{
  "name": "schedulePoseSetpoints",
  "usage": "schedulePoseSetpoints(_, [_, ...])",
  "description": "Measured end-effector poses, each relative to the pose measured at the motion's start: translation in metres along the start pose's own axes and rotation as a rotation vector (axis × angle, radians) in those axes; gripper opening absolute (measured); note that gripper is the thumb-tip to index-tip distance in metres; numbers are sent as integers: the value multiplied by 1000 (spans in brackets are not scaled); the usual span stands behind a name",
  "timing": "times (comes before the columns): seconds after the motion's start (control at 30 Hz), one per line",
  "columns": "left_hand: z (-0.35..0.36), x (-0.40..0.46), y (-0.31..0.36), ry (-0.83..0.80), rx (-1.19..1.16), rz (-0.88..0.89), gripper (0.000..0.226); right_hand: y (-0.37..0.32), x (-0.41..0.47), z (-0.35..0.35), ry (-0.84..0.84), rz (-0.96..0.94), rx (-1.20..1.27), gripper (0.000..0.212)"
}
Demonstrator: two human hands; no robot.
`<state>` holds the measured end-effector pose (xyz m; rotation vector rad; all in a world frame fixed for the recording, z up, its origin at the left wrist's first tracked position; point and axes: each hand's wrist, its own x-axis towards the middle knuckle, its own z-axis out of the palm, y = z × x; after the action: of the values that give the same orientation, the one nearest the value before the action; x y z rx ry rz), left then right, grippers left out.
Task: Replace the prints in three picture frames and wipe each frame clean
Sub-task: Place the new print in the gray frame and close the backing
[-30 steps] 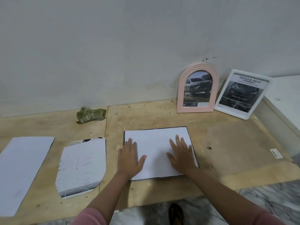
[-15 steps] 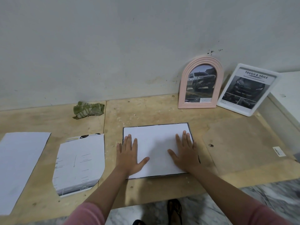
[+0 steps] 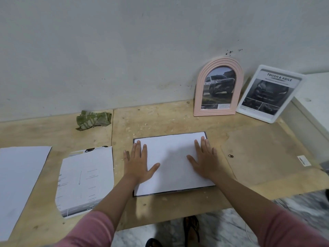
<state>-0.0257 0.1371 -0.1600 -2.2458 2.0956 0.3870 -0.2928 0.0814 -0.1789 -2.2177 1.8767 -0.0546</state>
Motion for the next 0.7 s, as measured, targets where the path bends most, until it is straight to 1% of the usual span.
schedulePoseSetpoints(0.07, [-3, -1, 3, 11, -12, -7, 105, -1, 0, -5, -19, 1, 21, 99])
schedulePoseSetpoints(0.17, [-9, -4, 19, 54, -49, -1, 100, 1, -3, -16, 14, 12, 105, 91])
schedulePoseSetpoints(0.33, [-18, -8, 80, 85, -140, 22, 99, 41, -3, -24, 39, 36, 172, 74])
schedulePoseSetpoints(0.37, [-18, -8, 97, 86, -164, 19, 96, 53, -4, -25, 46, 52, 181, 71])
schedulePoseSetpoints(0.47, [-15, -6, 141, 96, -257, 9, 79, 81, -8, -38, 100, 114, 206, 47])
schedulePoseSetpoints(0.5, [-14, -6, 161, 108, -300, 10, 74, 96, -10, -45, 121, 134, 223, 45])
schedulePoseSetpoints(0.6, [-14, -5, 219, 102, -474, -19, 60, 145, -12, -67, 140, 198, 241, 48])
schedulePoseSetpoints(0.7, [-15, -3, 281, 110, -558, -94, 43, 205, -12, -83, 157, 248, 202, 52])
